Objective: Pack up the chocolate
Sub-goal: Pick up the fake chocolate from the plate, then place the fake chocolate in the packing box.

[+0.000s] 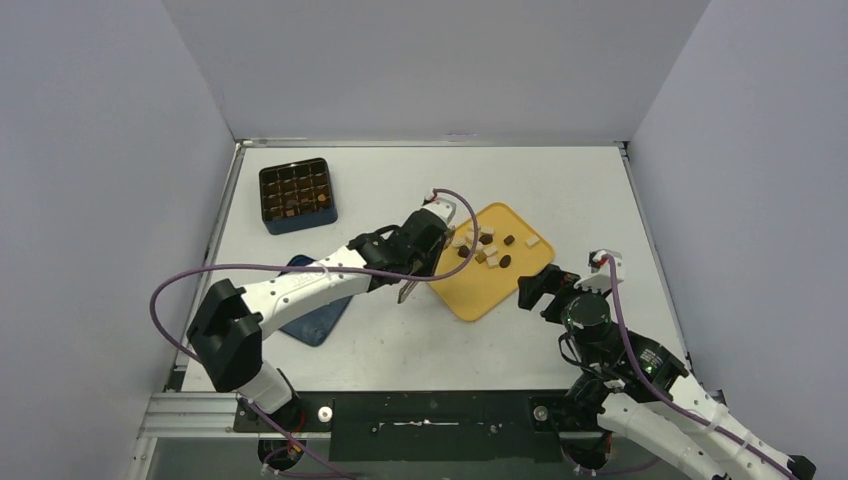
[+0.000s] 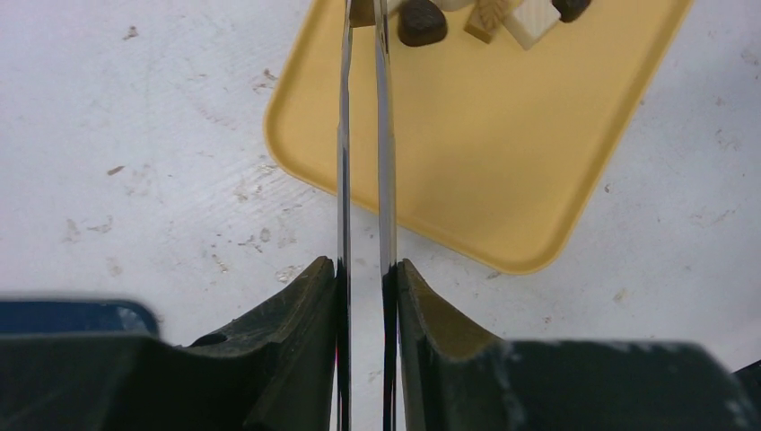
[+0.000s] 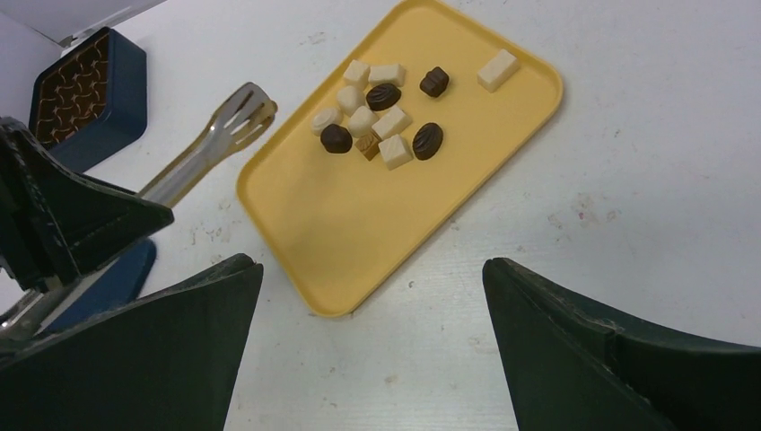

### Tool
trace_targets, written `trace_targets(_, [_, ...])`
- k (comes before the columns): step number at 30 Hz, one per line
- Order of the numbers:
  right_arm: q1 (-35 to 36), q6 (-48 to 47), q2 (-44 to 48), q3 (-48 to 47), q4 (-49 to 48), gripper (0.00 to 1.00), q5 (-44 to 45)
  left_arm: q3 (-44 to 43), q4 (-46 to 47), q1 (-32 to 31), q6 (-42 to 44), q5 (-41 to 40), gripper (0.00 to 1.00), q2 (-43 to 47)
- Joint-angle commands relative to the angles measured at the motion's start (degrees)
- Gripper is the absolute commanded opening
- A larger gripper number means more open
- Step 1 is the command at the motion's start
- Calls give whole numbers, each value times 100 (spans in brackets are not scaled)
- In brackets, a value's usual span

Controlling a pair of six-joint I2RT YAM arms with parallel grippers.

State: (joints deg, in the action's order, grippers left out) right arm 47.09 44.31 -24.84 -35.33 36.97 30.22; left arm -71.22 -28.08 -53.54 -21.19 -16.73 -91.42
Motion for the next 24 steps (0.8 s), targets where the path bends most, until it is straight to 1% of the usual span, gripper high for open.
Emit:
trace_targets(1, [174, 115, 68, 11, -69, 100, 284, -290, -373, 547, 119, -136, 25, 580])
trace_targets(5, [301, 153, 59, 8, -33, 100, 360, -192, -571, 1427, 202, 126, 25, 992])
trace_targets(8, [348, 196, 56, -11, 14, 100, 380, -214, -676, 2216, 292, 351, 25, 1226])
trace_targets(11, [375, 209, 95, 15, 0, 100, 380, -244, -725, 2783, 366, 469, 25, 1389])
trace_targets(14, [397, 182, 127, 30, -26, 100, 415, -250, -720, 3242, 385, 458, 25, 1482])
trace_targets(17, [407, 150, 100, -6, -7, 100, 510, -190, -725, 3675, 185, 440, 25, 1476])
trace_targets(24, [447, 102, 121, 28, -84, 100, 322, -18, -664, 4440, 215, 465, 25, 1325])
